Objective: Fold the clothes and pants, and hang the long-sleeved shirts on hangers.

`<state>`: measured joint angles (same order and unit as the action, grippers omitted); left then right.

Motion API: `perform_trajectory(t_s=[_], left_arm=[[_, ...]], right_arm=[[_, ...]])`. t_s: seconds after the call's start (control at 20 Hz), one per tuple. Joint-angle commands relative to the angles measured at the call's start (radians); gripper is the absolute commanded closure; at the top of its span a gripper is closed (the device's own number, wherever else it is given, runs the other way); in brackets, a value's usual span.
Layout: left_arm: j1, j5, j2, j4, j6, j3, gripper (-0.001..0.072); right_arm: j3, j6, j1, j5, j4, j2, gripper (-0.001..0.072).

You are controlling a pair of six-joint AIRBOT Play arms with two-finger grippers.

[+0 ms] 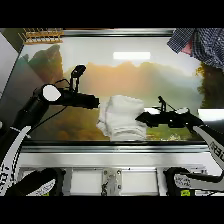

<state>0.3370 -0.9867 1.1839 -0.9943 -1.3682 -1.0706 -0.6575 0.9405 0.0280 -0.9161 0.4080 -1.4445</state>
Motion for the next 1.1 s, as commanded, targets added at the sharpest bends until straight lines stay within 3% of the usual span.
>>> perform_trajectory(t_s=[0.0, 0.05, 0.15, 0.25, 0.4, 0.5, 0.8, 1.05], left_arm=[[0.001, 0.001, -0.001, 0.000, -0.001, 0.001, 0.0699], [0.001, 0.002, -0.001, 0.000, -0.001, 0.001, 0.0699], [0.001, 0.002, -0.001, 0.000, -0.001, 0.001, 0.0699], [0.001, 0.002, -0.001, 0.000, -0.001, 0.001, 0.0699], [-0.002, 0.002, -0.001, 0.000, -0.001, 0.001, 0.0699], [-0.002, 0.003, 0.000, 0.000, -0.001, 0.001, 0.0698], [-0.002, 0.004, 0.000, 0.000, -0.001, 0.001, 0.0699], [-0.002, 0.008, 0.000, 0.000, -0.001, 0.001, 0.0698]], right_arm=[[-0.058, -0.090, -0.127, 0.015, -0.149, -0.055, 0.0481], [-0.072, -0.116, -0.142, 0.014, -0.159, -0.051, 0.0672], [-0.099, -0.110, -0.133, 0.016, -0.153, -0.024, 0.0669], [-0.137, -0.013, -0.058, 0.026, -0.035, 0.041, 0.0669], [-0.197, 0.243, 0.169, 0.026, 0.360, 0.172, 0.0669], [-0.204, 0.338, 0.367, 0.030, 0.546, 0.251, 0.0669], [-0.199, 0.381, 0.941, 0.030, 0.614, 0.306, 0.0669], [-0.081, 0.642, 1.133, 0.071, 0.816, 0.386, 0.0669]])
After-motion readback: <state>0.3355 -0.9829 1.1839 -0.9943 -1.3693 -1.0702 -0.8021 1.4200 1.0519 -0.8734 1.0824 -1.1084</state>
